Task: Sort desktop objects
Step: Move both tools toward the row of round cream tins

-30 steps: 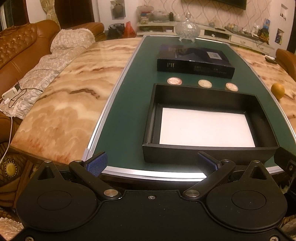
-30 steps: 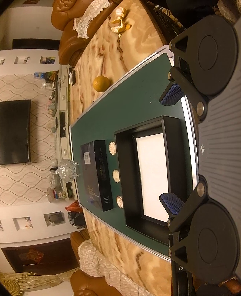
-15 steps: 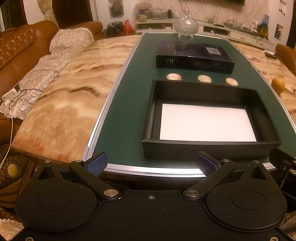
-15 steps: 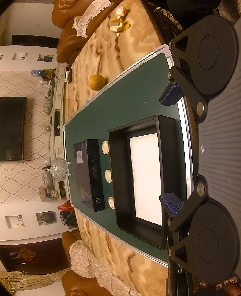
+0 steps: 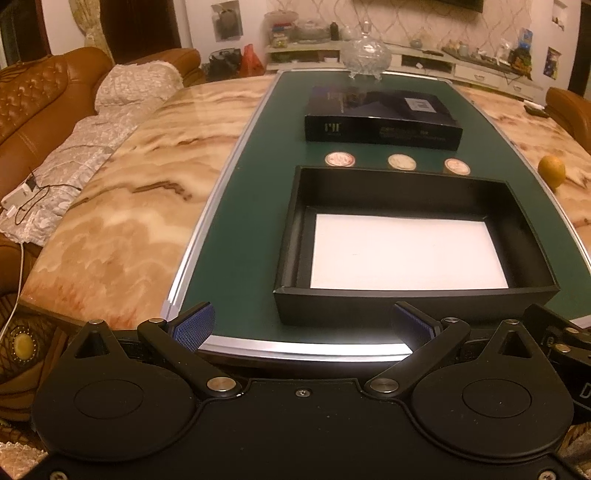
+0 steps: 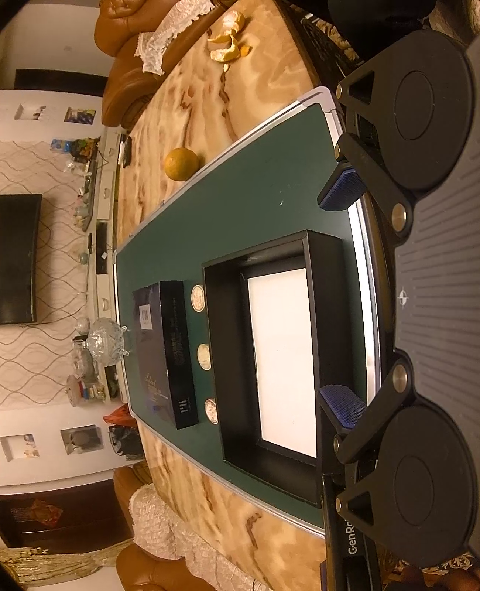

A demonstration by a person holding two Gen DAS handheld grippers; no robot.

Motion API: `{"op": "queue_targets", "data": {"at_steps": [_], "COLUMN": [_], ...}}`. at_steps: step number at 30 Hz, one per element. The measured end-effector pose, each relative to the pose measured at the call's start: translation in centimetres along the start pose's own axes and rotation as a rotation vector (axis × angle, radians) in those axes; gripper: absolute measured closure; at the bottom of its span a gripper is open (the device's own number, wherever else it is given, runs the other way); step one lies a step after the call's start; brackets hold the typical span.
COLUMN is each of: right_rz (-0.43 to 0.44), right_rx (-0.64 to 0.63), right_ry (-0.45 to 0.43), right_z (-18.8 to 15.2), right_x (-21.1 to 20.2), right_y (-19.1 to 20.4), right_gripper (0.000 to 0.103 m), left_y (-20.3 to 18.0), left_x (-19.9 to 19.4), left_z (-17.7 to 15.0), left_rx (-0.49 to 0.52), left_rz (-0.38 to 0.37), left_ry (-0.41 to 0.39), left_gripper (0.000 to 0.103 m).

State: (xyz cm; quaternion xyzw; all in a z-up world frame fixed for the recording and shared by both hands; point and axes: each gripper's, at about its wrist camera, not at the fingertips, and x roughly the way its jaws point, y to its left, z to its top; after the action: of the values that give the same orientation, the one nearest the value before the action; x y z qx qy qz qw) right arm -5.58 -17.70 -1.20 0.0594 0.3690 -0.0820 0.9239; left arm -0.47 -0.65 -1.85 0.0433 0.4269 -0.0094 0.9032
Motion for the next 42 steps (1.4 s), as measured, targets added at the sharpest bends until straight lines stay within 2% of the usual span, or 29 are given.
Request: {"op": "queue_targets", "data": {"at_steps": [16,21,37,42], "right_rz": [0.003,0.006,0.002,0.027], "right_rx": [-0.057,-0.066,-0.088,-0.085], "right_ry": [0.031,0.037,0.05,0.069], "right_z": [0.3,0.6,3.2,4.1], "right_x": [1.5,2.1,4.6,5.8], "right_y": [0.9,1.2,1.7,1.7], "right_gripper": [0.0,0.0,0.0,0.0], "left_y": [-0.4,-0.1,0.3,0.2], "left_x": [1.4,2.1,4.3,5.1], "left_z": [0.2,0.5,3.3,4.4], "left_rx": [0.028,0.022,0.012,0.017], "left_rz": [0.029,0.017,0.003,-0.001], "left_ry": [0.031,0.046,0.038,0.042], "left_gripper": [0.0,0.0,0.0,0.0]}}
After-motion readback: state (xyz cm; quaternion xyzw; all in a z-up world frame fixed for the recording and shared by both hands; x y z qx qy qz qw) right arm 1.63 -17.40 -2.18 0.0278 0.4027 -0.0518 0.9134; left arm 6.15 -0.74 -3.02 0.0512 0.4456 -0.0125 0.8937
